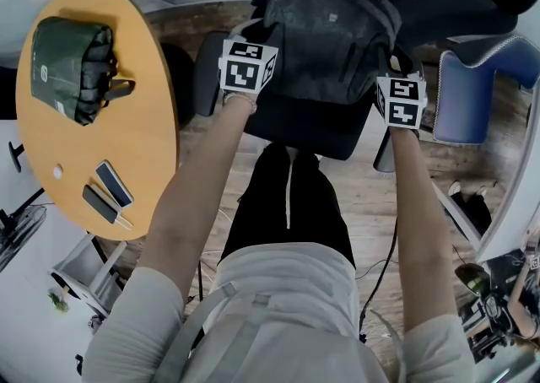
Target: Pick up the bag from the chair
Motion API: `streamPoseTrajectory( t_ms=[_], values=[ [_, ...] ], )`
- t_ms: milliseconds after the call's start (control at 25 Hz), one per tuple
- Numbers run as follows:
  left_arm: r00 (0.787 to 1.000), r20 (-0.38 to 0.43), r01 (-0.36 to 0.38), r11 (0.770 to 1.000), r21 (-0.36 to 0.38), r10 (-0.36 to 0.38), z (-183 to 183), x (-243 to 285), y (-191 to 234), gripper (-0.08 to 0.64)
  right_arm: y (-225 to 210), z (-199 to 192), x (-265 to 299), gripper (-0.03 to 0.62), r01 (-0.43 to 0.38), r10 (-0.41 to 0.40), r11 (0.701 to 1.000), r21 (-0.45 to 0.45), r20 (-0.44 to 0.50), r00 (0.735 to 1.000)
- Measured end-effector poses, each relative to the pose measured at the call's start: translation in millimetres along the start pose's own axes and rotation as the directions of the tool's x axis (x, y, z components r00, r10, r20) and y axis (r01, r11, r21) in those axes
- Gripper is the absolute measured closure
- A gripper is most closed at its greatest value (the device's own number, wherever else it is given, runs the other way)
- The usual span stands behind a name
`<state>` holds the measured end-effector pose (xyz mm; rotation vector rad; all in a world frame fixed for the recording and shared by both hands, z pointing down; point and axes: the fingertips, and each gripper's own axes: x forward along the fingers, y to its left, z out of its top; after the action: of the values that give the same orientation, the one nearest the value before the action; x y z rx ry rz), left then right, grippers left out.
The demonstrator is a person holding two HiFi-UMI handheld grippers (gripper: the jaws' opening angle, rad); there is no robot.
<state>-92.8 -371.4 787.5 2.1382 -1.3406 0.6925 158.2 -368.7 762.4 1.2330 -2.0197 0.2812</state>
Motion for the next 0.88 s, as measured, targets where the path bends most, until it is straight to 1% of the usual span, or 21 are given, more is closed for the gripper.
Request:
streamPoseTrajectory(
  t_ms=[280, 400, 600, 880],
  values=[
    [1.000, -0.011, 0.010, 1.000, -0.023, -0.010, -0.9, -9.7, -8.8, 0.483, 1.9, -3.9, -10.1, 0.528, -0.018, 0.018, 1.000, 0.019, -0.008, 1.000],
    [1.000, -0.011, 0.026, 0.999, -0.042, -0.027, -2.3, -16.2, -13.7, 0.486, 4.6, -5.8, -17.2, 0.534, -0.030, 0.030, 0.999, 0.034, -0.008, 1.000],
    [0.999, 0.000, 0.033, 0.998, -0.051, -0.033, -3.0, -30.4, -23.0, 0.495, 10.3, -5.5, -32.5, 0.538, -0.042, 0.042, 0.998, 0.049, 0.000, 0.999],
    [0.999, 0.024, 0.035, 0.998, -0.059, -0.033, 6.8, -46.4, -32.2, 0.500, 11.5, 0.0, -52.3, 0.540, -0.044, 0.042, 0.998, 0.049, 0.023, 0.999]
  ],
)
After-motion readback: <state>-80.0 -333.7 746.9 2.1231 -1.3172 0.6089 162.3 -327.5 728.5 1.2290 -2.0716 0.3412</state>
